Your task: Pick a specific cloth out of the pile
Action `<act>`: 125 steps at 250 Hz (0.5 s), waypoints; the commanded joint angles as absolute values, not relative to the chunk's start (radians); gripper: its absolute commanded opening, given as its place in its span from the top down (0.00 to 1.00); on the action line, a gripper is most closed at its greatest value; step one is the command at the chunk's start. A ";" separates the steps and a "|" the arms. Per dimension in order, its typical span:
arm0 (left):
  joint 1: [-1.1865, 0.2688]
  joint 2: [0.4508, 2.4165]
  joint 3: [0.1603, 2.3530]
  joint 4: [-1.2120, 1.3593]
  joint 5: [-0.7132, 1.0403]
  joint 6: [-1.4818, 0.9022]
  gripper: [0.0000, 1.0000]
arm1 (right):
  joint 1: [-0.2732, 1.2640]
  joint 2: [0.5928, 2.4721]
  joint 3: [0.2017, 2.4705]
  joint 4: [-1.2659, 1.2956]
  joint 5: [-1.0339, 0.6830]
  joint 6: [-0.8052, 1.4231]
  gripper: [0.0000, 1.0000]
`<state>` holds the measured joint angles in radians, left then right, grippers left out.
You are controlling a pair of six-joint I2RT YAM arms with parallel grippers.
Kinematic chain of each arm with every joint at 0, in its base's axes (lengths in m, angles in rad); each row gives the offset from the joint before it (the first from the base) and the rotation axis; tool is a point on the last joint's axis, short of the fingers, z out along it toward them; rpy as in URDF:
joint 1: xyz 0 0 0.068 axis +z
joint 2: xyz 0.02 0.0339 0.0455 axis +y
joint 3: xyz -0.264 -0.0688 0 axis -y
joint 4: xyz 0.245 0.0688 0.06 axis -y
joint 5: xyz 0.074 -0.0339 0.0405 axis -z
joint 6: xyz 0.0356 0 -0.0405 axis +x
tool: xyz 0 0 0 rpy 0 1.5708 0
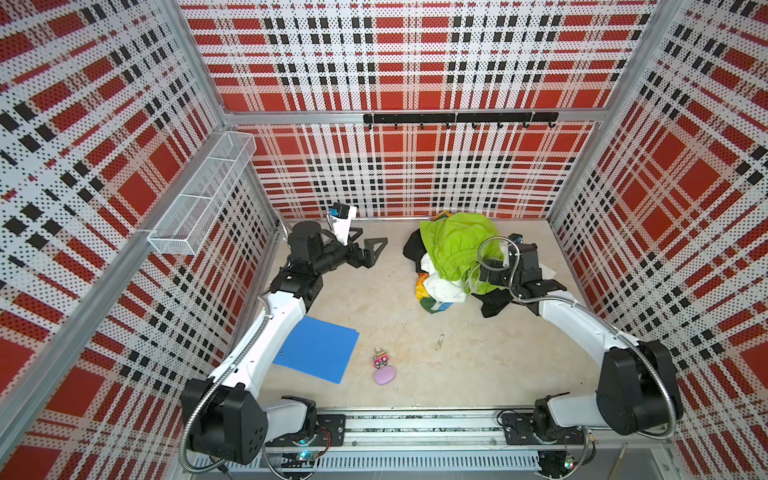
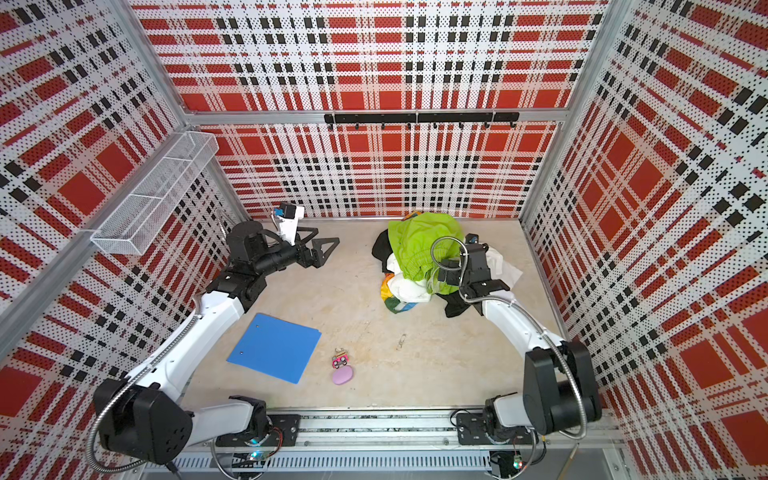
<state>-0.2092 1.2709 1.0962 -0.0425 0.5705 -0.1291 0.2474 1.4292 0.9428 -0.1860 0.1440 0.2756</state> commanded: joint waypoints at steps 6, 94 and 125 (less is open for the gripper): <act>-0.215 1.266 1.123 -0.056 0.560 -0.118 0.01 | 0.307 1.489 1.012 -0.200 0.158 0.209 0.00; -0.207 1.261 1.135 -0.058 0.570 -0.135 0.01 | 0.374 1.671 1.121 -0.279 0.236 0.313 0.00; -0.197 1.257 1.127 -0.043 0.572 -0.145 0.01 | 0.374 1.704 1.148 -0.299 0.297 0.356 0.06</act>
